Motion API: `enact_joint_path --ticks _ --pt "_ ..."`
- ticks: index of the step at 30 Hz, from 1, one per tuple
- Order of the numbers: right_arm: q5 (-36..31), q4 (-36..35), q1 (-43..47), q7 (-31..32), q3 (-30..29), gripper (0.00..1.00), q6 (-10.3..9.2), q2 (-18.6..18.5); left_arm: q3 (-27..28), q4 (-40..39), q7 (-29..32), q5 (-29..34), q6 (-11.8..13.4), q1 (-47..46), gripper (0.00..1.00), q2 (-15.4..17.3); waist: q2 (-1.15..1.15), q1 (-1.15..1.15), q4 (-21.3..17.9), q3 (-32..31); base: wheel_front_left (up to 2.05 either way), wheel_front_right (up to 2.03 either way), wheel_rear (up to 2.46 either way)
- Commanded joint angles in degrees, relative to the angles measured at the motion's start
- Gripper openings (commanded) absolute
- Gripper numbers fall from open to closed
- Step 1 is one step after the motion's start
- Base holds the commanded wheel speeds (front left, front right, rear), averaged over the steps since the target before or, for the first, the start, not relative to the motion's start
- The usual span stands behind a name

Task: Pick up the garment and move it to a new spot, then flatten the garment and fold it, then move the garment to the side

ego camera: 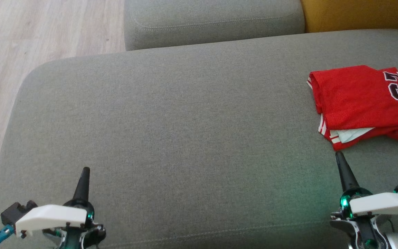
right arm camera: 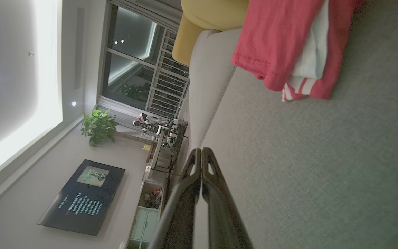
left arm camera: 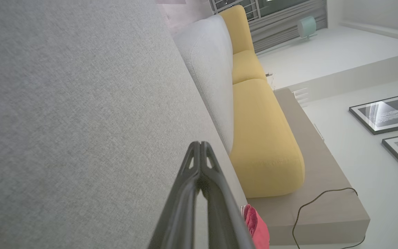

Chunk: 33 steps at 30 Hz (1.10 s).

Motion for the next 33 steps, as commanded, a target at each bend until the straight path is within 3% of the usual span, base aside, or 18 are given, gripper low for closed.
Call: enact_joint_path --ticks 1,30,33 --pt "1.68 -1.7 -3.14 0.39 0.59 0.0 0.0 -0.94 1.99 -1.45 0.4 -1.63 -0.73 -3.39 0.0 0.84 0.0 0.0 -0.03 0.01 0.0 0.0 0.0" --pt "20.75 -0.06 -5.51 5.34 -1.48 0.0 -0.01 -0.82 6.97 1.32 5.31 -21.66 -4.69 -7.42 0.0 0.62 0.0 0.0 -0.9 0.25 0.0 0.0 0.0" --pt "20.71 -0.05 -5.52 5.4 -1.55 0.0 -0.01 -0.77 7.06 1.33 5.38 -21.62 -4.69 -7.43 0.0 0.56 0.0 0.0 -0.9 0.25 0.0 0.0 0.0"
